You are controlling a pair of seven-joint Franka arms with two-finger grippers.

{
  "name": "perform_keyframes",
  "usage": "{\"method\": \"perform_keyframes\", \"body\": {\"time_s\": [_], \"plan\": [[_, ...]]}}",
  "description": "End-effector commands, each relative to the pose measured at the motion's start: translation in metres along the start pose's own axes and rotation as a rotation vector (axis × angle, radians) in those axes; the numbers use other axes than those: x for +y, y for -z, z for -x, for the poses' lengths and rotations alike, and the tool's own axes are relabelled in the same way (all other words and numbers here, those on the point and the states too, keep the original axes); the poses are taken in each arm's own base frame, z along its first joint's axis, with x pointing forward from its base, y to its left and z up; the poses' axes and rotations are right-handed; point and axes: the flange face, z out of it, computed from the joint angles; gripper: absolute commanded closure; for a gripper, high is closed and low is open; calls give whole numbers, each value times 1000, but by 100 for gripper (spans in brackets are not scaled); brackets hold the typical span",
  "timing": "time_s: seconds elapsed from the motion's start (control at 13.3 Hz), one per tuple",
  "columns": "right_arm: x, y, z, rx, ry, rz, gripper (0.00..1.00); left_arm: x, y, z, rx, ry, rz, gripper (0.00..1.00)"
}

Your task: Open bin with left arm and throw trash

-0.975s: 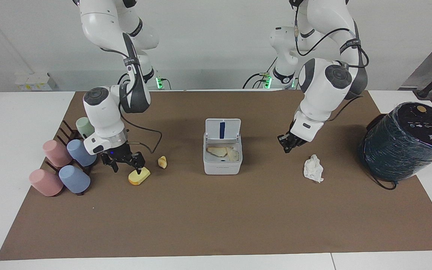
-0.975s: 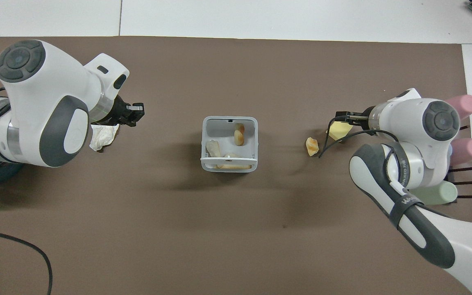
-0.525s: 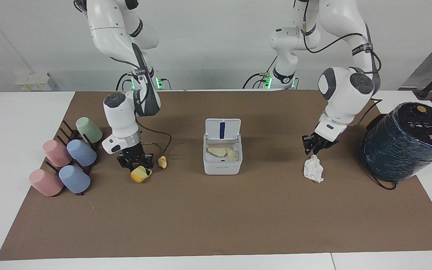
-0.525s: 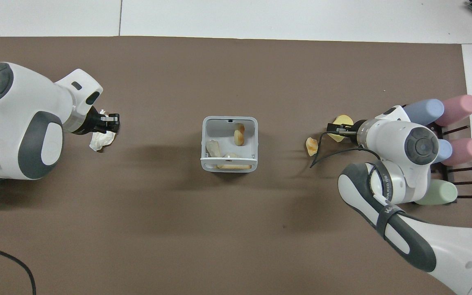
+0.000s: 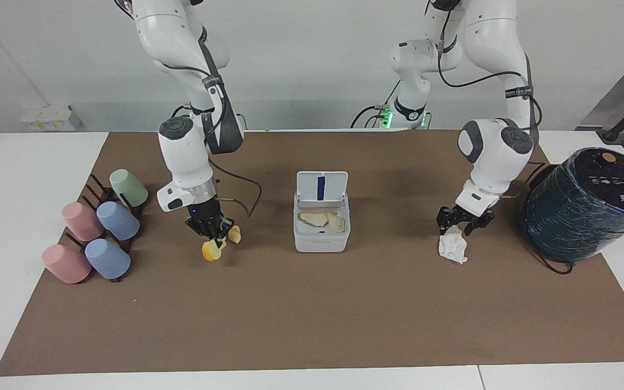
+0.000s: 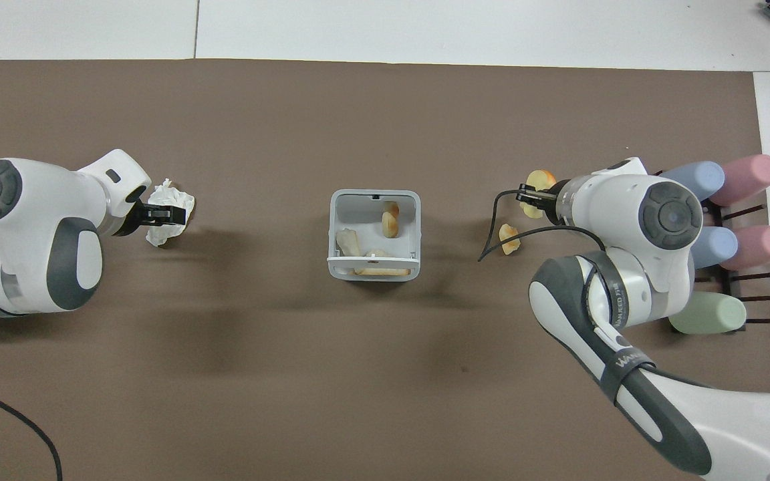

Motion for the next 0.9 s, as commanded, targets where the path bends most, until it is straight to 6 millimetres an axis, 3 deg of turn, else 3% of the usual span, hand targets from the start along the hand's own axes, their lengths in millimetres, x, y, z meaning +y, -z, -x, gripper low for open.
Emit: {"method": "perform_keyframes", "body": {"time_s": [0.0, 0.15, 0.38, 0.67, 0.75, 0.82], "plan": [[-61, 33, 1, 3, -110, -36, 100, 2, -9, 0, 11, -23, -11, 53], [-103, 43, 18, 8, -204, -74, 100, 2, -9, 0, 7, -23, -11, 96], [-147, 50, 52, -4, -234, -109, 100, 2, 2, -10, 1, -20, -8, 100], [-180, 53, 87, -68, -256, -160, 100, 7, 40, -33, -42, -19, -2, 100], [-186, 54, 94, -98, -276, -177, 59, 18, 51, -38, -53, -34, 1, 100], [-191, 56, 101, -127, -308, -191, 1, 24, 61, -41, -68, -32, 3, 100]]}}
